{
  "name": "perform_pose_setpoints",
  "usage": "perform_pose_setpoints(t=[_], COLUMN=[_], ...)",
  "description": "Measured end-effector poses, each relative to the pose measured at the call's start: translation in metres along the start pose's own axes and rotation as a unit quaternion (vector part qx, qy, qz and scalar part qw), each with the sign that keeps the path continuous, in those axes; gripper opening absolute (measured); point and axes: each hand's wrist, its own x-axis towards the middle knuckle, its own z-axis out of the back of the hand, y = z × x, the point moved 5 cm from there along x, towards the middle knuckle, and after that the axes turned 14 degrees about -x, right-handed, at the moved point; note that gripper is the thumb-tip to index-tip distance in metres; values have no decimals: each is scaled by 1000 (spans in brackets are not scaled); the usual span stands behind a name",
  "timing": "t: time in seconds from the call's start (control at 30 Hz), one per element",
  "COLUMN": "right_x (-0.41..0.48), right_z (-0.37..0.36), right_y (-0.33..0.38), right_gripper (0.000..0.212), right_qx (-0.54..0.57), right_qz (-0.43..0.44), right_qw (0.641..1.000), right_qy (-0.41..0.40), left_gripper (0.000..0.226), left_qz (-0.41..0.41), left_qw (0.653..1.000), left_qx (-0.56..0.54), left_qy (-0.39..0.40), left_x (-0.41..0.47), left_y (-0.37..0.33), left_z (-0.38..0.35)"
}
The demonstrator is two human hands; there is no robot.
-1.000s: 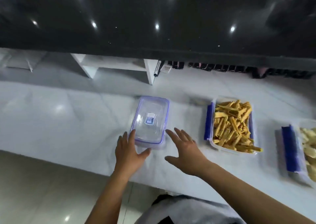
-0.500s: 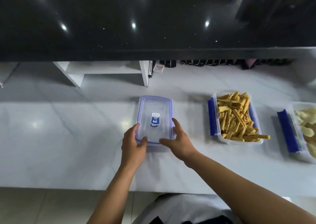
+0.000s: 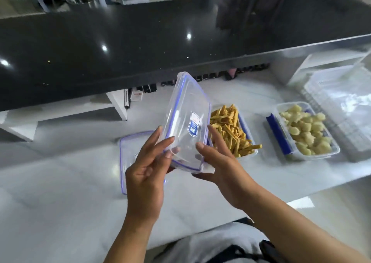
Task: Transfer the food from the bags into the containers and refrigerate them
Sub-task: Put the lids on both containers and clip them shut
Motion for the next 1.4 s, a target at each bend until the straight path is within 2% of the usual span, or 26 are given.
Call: perform_pose_setpoints(t=[0.17, 0.3, 0.43, 0.5, 0.63, 0.7, 0.77, 0.87, 0.93, 1.0, 1.07, 1.17, 1.3, 1.4], right_x=[-43, -65, -79, -85, -85, -79, -71, -56, -45, -34, -21, 0, 18, 14], right_z=[77, 135, 195, 228, 292, 325, 356, 379, 384, 386, 386, 383, 375, 374], right_y=[15, 17, 17, 15, 1, -14, -33, -53, -57, -59, -60, -57, -54, -54], right_gripper=[76, 90, 102, 113, 113, 118, 126, 129, 129, 127, 127, 129, 130, 129], right_qx=[23, 42, -15, -40, -107, -199, -308, -480, -544, -567, -583, -600, -646, -657], right_qz=[10, 24, 36, 18, -36, -82, -125, -174, -181, -174, -160, -121, -72, -46], right_qw=[996, 983, 974, 976, 972, 945, 902, 826, 792, 784, 780, 777, 748, 743], right_qy=[-90, -175, -222, -214, -206, -247, -274, -238, -209, -181, -164, -150, -132, -118], left_gripper=[50, 64, 64, 61, 57, 51, 46, 42, 35, 32, 33, 35, 33, 29], left_qz=[54, 145, 191, 206, 254, 274, 301, 368, 400, 443, 481, 481, 470, 467], left_qw=[979, 940, 915, 904, 874, 880, 895, 902, 899, 890, 877, 870, 877, 879], left_qx=[-66, -51, -17, 4, 78, 135, 168, 152, 145, 100, 12, -59, -41, -32], left_qy=[183, 304, 356, 374, 408, 364, 283, 167, 108, 48, -13, -87, -90, -96], left_x=[-13, -30, -40, -42, -50, -47, -39, -32, -29, -32, -37, -40, -41, -43], left_y=[14, 41, 67, 81, 122, 144, 170, 207, 229, 250, 266, 276, 279, 281], left_z=[-95, -167, -225, -249, -282, -286, -287, -282, -280, -279, -279, -277, -277, -277])
